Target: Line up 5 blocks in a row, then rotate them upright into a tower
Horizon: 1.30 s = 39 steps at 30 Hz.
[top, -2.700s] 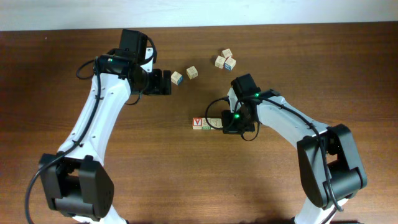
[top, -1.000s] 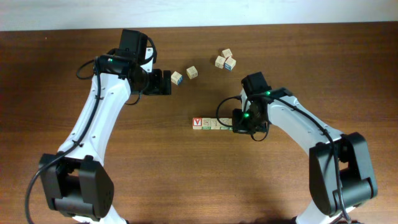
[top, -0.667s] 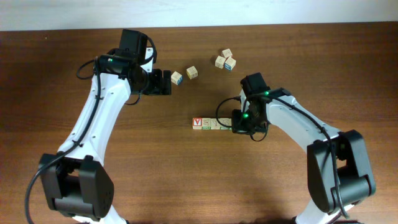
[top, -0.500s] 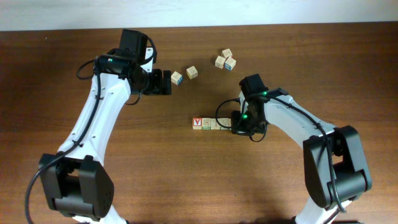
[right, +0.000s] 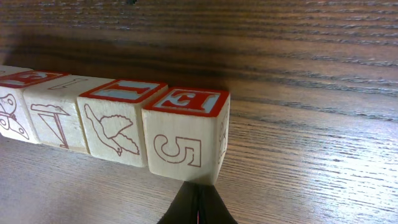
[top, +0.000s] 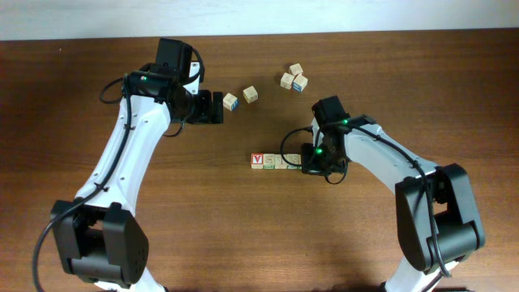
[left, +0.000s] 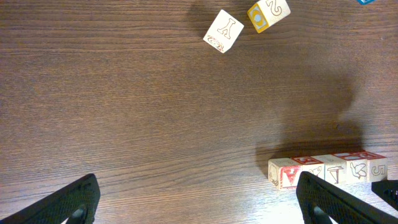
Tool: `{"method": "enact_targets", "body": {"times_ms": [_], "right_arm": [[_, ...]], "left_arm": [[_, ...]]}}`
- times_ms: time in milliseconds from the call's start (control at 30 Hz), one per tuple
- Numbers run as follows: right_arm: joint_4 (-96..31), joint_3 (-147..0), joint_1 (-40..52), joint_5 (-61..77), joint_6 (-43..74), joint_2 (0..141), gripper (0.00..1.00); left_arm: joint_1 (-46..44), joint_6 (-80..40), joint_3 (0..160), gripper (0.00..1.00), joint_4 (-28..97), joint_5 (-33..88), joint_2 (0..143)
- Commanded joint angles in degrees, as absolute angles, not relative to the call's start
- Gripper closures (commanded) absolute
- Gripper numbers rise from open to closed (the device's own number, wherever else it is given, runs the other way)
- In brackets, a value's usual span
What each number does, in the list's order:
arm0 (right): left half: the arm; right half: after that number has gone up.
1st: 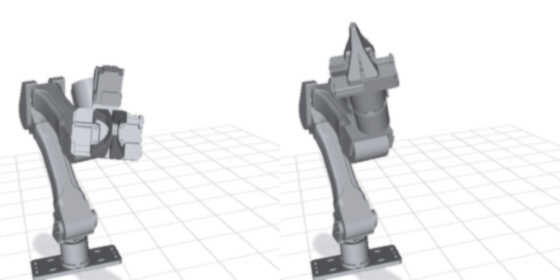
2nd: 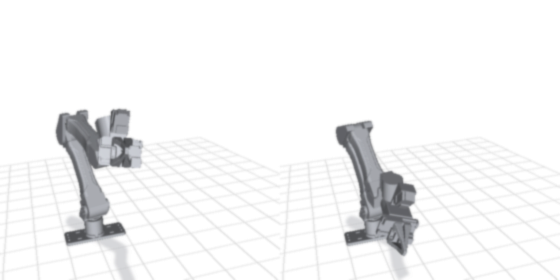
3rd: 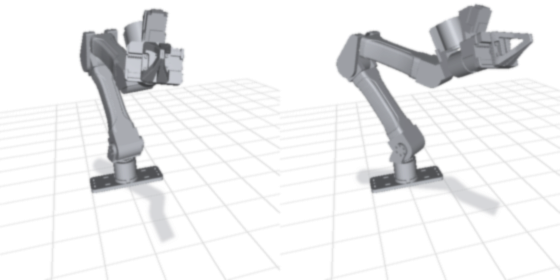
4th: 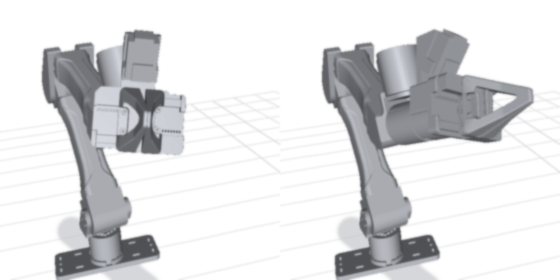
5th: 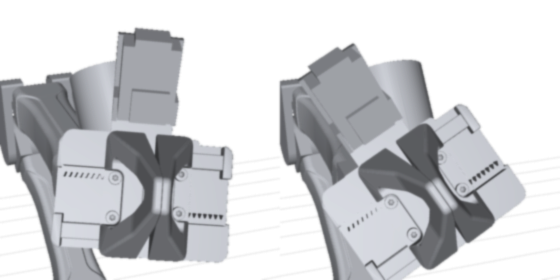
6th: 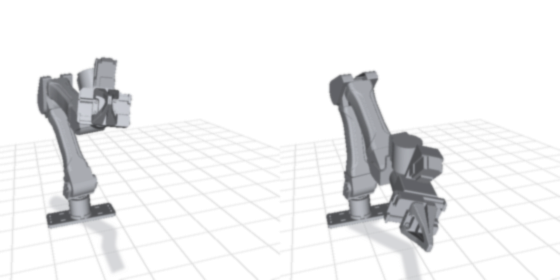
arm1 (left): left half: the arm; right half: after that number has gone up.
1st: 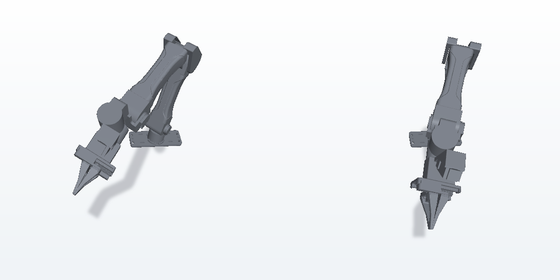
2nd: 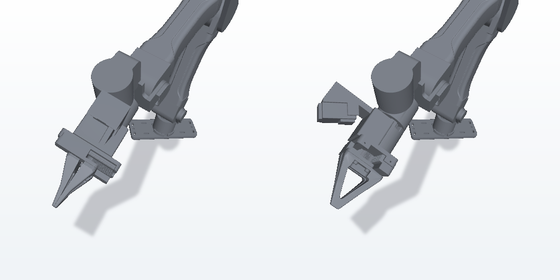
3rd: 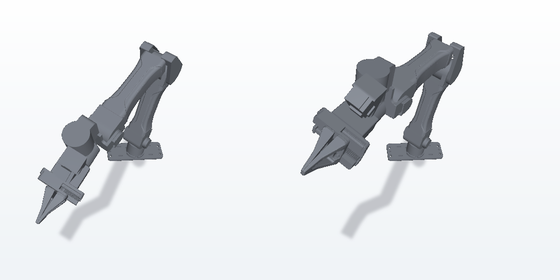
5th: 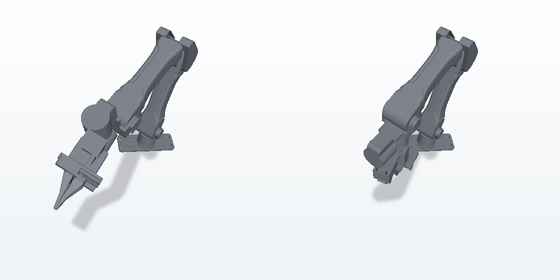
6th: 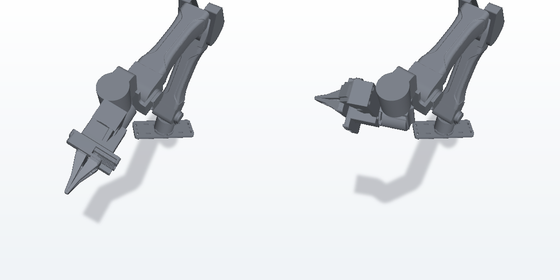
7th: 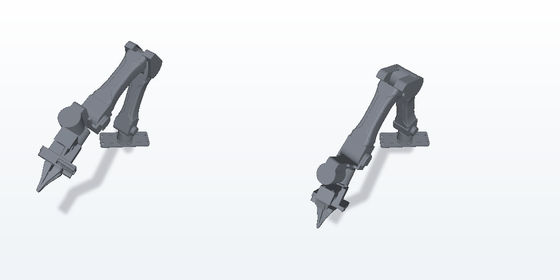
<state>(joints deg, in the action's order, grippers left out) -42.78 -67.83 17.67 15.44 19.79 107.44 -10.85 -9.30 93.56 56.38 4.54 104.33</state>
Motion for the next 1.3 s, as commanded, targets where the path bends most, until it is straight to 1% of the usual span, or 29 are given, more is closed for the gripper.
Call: {"method": "enact_targets", "body": {"times_ms": [0, 467, 600, 700, 733, 767, 800, 833, 900, 1033, 1200, 1267], "right_arm": [[-42.5, -67.5, 18.1, 15.2, 20.4, 107.7, 0.96], [-42.3, -67.6, 18.1, 16.9, 18.6, 107.7, 0.96], [-45.7, -70.3, 17.9, 18.9, 16.7, 106.5, 0.96], [-47.6, -72.5, 17.8, 22.2, 14.0, 103.7, 0.96], [-48.9, -73.6, 17.5, 22.8, 13.3, 102.5, 0.96], [-50.0, -74.4, 17.1, 22.9, 12.5, 101.4, 0.96], [-51.8, -75.7, 15.7, 23.0, 11.2, 99.7, 0.96], [-52.8, -76.2, 14.3, 23.0, 10.7, 98.6, 0.96], [-53.3, -76.4, 11.4, 23.0, 9.6, 97.4, 0.95], [-53.4, -76.1, 6.3, 25.4, 7.3, 99.8, 0.95], [-53.0, -76.1, 5.5, 27.8, 5.7, 104.5, 0.95], [-52.9, -76.1, 5.5, 30.2, 2.8, 107.0, 0.95]], "left_arm": [[-10.7, -9.8, 94.5, 0.01, 56.4, 5.2, 104.6], [-10.7, -9.8, 94.5, 0.01, 56.4, 5.2, 104.6], [-10.7, -9.8, 94.5, 0.0, 56.5, 5.2, 104.6], [-10.7, -9.8, 94.5, 0.05, 57.9, 5.2, 104.6], [-10.7, -9.8, 94.5, 0.09, 58.7, 5.2, 104.6], [-10.7, -9.8, 94.5, 0.2, 59.2, 5.2, 104.6], [-10.7, -9.8, 94.5, 0.38, 59.7, 5.2, 104.6], [-10.7, -9.8, 94.5, 0.73, 60.2, 5.2, 104.6], [-10.9, -9.8, 94.5, 1.0, 60.8, 5.3, 104.6], [-11.6, -9.8, 91.9, 1.0, 60.0, 8.2, 104.6], [-11.8, -9.8, 85.4, 1.0, 55.0, 13.8, 104.6], [-12.0, -8.0, 81.3, 1.0, 50.9, 19.0, 104.6]]}}
